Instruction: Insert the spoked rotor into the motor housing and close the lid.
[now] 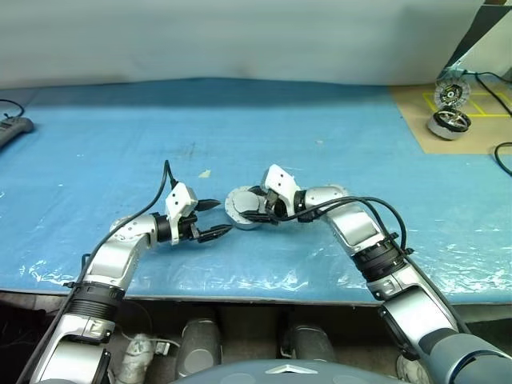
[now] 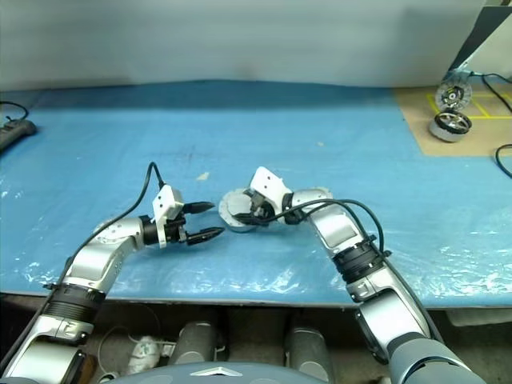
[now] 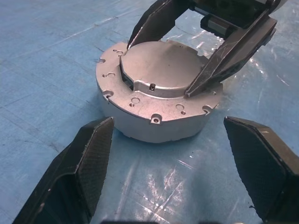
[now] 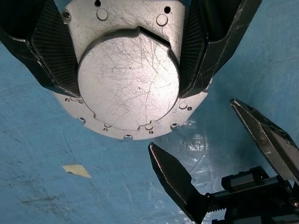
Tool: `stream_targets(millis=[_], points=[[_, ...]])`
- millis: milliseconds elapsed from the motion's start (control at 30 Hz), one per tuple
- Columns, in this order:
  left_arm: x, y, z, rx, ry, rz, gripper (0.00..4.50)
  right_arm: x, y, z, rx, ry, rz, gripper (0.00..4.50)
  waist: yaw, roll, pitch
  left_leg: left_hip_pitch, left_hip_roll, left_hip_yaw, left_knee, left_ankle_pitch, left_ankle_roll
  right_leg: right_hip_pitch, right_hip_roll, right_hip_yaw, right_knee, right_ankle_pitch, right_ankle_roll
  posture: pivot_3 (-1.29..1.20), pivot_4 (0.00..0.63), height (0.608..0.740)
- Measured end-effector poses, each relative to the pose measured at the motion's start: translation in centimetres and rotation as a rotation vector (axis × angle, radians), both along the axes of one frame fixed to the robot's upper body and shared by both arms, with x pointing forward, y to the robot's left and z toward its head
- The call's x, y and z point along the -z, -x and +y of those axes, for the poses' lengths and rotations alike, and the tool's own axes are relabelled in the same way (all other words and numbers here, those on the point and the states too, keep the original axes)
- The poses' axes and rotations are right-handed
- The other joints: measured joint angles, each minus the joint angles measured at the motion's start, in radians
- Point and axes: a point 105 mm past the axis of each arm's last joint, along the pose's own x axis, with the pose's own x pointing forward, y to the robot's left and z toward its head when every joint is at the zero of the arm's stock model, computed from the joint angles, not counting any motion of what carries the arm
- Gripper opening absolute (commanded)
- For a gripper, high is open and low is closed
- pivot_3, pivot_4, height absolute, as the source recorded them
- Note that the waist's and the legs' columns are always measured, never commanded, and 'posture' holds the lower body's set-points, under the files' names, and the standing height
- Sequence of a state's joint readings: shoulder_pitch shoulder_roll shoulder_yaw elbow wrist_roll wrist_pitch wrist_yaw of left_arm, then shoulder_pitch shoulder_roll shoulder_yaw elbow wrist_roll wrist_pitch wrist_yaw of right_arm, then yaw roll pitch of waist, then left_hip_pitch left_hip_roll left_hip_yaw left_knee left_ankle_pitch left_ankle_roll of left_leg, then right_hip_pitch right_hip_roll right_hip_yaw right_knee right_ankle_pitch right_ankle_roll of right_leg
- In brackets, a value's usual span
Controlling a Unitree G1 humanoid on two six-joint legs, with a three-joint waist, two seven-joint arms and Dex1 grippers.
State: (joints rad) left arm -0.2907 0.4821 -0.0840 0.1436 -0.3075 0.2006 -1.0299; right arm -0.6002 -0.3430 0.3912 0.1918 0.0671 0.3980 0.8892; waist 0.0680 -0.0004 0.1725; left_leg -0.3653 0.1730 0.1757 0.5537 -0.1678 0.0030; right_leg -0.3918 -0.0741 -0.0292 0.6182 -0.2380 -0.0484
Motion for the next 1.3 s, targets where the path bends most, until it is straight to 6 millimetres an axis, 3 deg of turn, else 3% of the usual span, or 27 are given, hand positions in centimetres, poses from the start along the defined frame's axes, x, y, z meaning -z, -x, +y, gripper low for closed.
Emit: stream_targets(millis=[167, 233, 333, 567, 600, 1033, 1167, 1300], points=[[-0.6, -0.8, -1.1, -0.023, 0.042, -0.027, 4.03, 0.0, 0.2, -1.0, 0.027, -0.014, 0.020, 2.95, 0.013, 0.000, 0.000, 0.000, -0.001, 0.000, 0.000, 0.000, 0.000, 0.003, 0.000, 0.002, -0.003, -0.002, 0.004, 0.00, 0.150, 0.740], [-1.0, -1.0, -1.6, -0.018, 0.056, -0.039, 3.66, -0.2, 0.3, -1.1, 0.028, -0.016, 0.022, 2.95, 0.014, 0.000, -0.001, -0.002, -0.002, 0.000, -0.001, 0.000, 0.000, 0.003, 0.000, 0.002, -0.006, 0.001, -0.001, 0.00, 0.150, 0.740], [-1.1, -1.5, -2.0, -0.020, 0.071, -0.059, 2.78, -0.3, 0.4, -1.0, 0.020, -0.018, 0.026, 2.95, 0.012, -0.001, -0.003, -0.002, -0.002, 0.000, -0.007, 0.000, 0.000, 0.003, 0.000, 0.001, -0.010, 0.001, -0.002, 0.00, 0.150, 0.740], [-0.2, -1.3, -2.3, 0.018, 0.070, -0.065, 0.22, -0.2, 0.4, -1.2, 0.031, -0.023, 0.032, 2.95, 0.013, -0.001, -0.003, -0.003, -0.002, 0.000, -0.009, 0.000, 0.000, 0.002, 0.000, 0.000, -0.011, 0.001, -0.002, 0.00, 0.150, 0.740], [0.1, -1.3, -2.2, 0.014, 0.061, -0.059, 0.04, -0.2, 0.4, -1.2, 0.035, -0.023, 0.032, 2.95, 0.014, -0.001, -0.003, -0.002, -0.002, 0.000, -0.009, 0.000, 0.000, 0.003, 0.000, 0.000, -0.011, 0.001, -0.002, 0.00, 0.150, 0.740], [1.1, -2.1, -2.2, 0.016, 0.030, -0.108, 0.04, 0.1, 0.3, -1.5, 0.060, -0.016, 0.041, 2.95, 0.029, -0.003, -0.013, 0.001, -0.002, 0.000, -0.009, 0.000, 0.000, 0.006, -0.001, 0.001, -0.012, -0.003, 0.005, 0.00, 0.150, 0.740], [1.2, -1.9, -2.2, 0.020, 0.025, -0.113, 0.00, 0.1, 0.4, -1.7, 0.060, -0.033, 0.050, 4.37, 0.029, -0.004, -0.015, 0.002, -0.002, 0.000, -0.010, 0.000, 0.000, 0.006, -0.001, 0.001, -0.013, -0.003, 0.006, 0.00, 0.150, 0.740], [1.1, -1.9, -2.1, 0.024, 0.020, -0.114, 0.00, -0.2, 0.3, -1.9, 0.086, -0.077, 0.078, 4.44, 0.028, -0.004, -0.016, 0.002, -0.002, 0.000, -0.012, 0.000, 0.000, 0.005, 0.000, 0.001, -0.013, -0.003, 0.006, 0.00, 0.150, 0.740]])
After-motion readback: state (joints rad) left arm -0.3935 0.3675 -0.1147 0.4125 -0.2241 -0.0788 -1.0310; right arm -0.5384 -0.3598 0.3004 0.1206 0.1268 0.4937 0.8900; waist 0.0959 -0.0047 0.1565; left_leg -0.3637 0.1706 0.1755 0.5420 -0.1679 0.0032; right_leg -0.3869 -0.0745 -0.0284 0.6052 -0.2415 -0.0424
